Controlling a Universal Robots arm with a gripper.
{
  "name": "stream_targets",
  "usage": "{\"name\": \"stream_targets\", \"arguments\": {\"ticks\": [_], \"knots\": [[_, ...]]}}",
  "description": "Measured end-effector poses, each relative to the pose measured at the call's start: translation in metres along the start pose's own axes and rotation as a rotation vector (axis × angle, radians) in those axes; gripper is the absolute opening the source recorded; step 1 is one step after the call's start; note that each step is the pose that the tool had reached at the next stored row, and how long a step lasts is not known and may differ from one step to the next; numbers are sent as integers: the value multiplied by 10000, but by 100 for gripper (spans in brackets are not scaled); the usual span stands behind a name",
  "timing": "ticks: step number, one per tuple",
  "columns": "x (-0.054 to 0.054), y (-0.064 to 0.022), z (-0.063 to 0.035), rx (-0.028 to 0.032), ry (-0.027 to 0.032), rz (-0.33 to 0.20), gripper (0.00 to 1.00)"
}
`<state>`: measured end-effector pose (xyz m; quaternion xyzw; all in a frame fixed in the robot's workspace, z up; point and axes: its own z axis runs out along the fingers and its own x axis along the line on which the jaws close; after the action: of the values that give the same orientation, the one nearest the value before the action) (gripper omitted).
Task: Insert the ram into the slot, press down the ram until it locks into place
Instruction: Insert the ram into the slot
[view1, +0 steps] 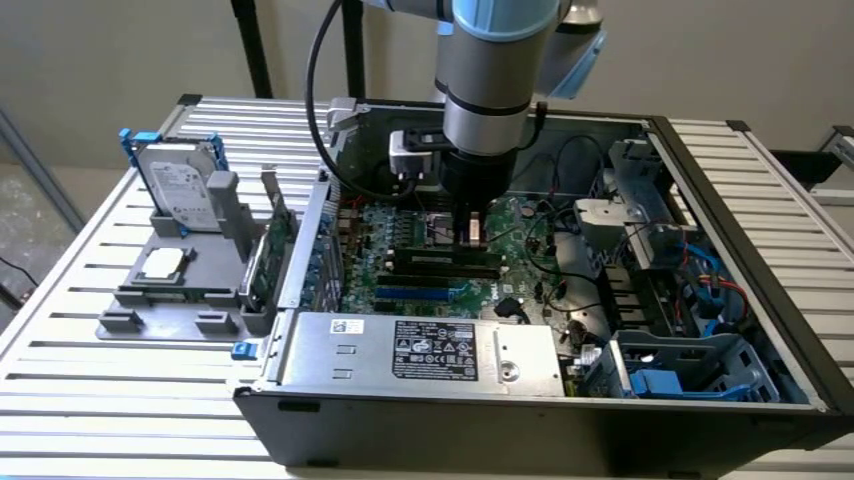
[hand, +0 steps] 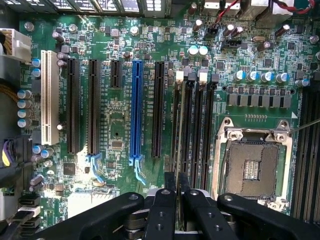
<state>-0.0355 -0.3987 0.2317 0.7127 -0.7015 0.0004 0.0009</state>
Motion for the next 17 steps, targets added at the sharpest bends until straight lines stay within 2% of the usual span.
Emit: {"name": "stream_targets", "arguments": {"ticks": [12,17], "knots": [[-7,0,33,14,27,-17,13],[-7,-1,-3,15,31,-69,13]]}}
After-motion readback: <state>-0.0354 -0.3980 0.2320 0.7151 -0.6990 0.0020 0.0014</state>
